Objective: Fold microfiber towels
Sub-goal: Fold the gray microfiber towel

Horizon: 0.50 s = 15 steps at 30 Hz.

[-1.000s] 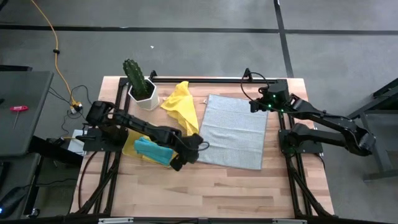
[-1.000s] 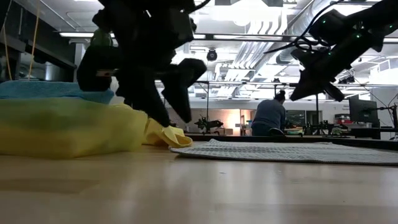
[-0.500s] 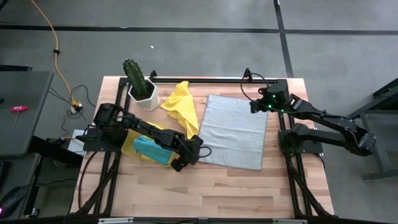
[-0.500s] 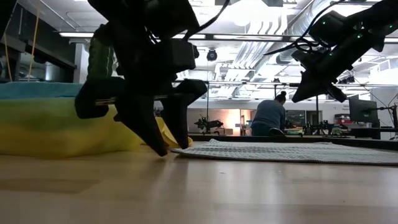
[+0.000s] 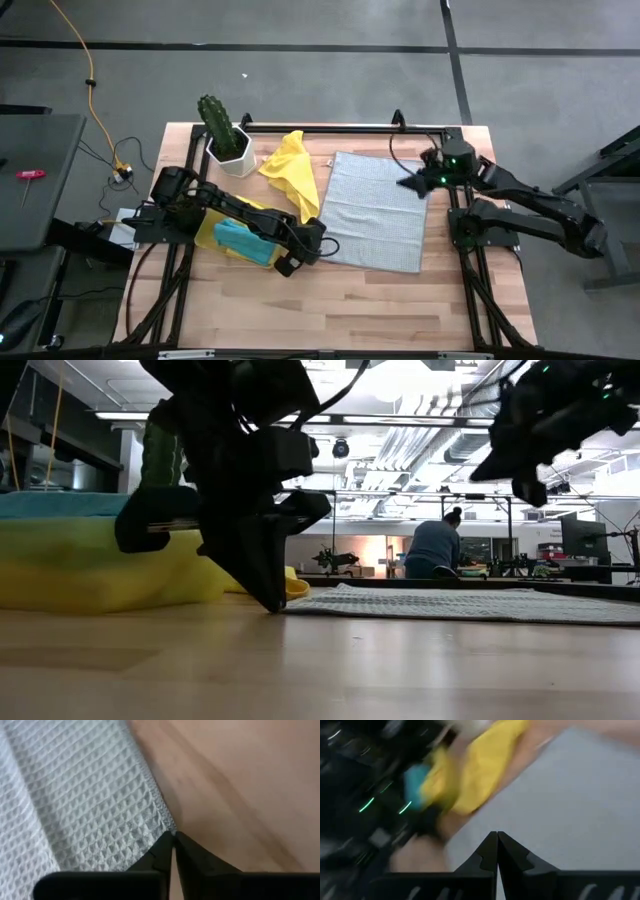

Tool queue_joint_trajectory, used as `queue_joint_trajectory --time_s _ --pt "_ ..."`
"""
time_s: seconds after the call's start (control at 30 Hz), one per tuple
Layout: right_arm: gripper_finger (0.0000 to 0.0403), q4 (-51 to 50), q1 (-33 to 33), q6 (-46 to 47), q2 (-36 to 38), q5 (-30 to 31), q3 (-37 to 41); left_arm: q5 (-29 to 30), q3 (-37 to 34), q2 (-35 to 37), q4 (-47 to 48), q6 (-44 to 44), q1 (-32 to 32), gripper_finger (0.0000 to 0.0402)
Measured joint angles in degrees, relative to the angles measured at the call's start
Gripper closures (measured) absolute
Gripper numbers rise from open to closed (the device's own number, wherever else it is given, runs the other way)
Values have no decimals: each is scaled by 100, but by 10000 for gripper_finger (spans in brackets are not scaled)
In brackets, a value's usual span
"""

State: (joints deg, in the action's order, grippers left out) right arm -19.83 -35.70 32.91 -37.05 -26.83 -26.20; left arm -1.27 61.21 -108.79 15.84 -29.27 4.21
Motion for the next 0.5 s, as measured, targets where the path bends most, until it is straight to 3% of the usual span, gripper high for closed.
queue_joint_trajectory --time_s 0.17,0.33,0.5 --pt "403 -1010 1340 367 451 -432 -43 18 3 11 133 39 -86 396" --pt "403 -2748 3218 437 255 609 -467 -126 7 15 206 88 -210 399" --pt "402 -3065 4787 710 -126 1116 -546 -281 7 15 216 369 -276 400"
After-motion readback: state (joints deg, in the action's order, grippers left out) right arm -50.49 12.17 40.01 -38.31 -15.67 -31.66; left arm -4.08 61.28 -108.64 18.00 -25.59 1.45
